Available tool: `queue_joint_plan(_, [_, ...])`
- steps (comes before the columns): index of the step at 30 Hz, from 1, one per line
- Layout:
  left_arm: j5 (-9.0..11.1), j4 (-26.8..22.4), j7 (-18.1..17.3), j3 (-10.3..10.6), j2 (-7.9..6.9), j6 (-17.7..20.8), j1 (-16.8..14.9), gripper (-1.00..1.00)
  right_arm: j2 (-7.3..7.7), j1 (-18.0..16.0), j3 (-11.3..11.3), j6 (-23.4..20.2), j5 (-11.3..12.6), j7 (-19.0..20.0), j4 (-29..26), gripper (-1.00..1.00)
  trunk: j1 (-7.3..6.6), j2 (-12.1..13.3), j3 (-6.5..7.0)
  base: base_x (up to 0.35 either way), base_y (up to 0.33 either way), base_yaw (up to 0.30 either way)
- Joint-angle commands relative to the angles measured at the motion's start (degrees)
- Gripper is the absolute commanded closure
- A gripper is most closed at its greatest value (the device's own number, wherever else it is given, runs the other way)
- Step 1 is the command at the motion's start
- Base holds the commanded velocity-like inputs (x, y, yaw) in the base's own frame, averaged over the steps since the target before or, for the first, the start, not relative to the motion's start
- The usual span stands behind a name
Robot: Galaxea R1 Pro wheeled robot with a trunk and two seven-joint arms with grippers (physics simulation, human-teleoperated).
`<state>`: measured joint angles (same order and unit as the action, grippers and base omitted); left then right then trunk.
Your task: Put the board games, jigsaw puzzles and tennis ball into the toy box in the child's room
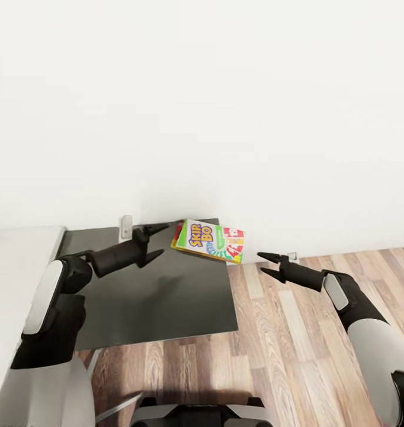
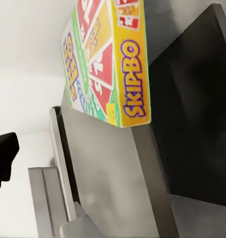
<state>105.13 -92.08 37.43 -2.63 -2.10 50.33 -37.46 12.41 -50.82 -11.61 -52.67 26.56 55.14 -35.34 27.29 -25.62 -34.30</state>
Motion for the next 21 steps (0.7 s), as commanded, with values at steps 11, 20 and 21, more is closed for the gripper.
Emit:
queue_joint_plan(11, [-7.10,2.04,24.57,7.21,9.03,-7.84,-16.59,-1.00,4.58,-0.37,-0.51,0.35,0.09,4.60,1.65,-1.00,0.47,-0.90,-0.43,0.000,0.000,0.043])
queue_joint_plan(20, [-5.01,1.82,31.41,10.79,9.87,-9.65,-19.00,-1.00,6.69,-0.43,-2.43,0.53,1.21,4.70,2.60,-1.00,2.45,-4.51,-2.05,0.000,0.000,0.001])
queue_joint_plan(21, [-4.77,1.73,31.78,11.32,9.97,-9.98,-19.13,-1.00,6.90,-0.45,-2.54,0.51,1.25,4.69,2.63,-1.00,2.67,-4.91,-2.23,0.000,0.000,0.000])
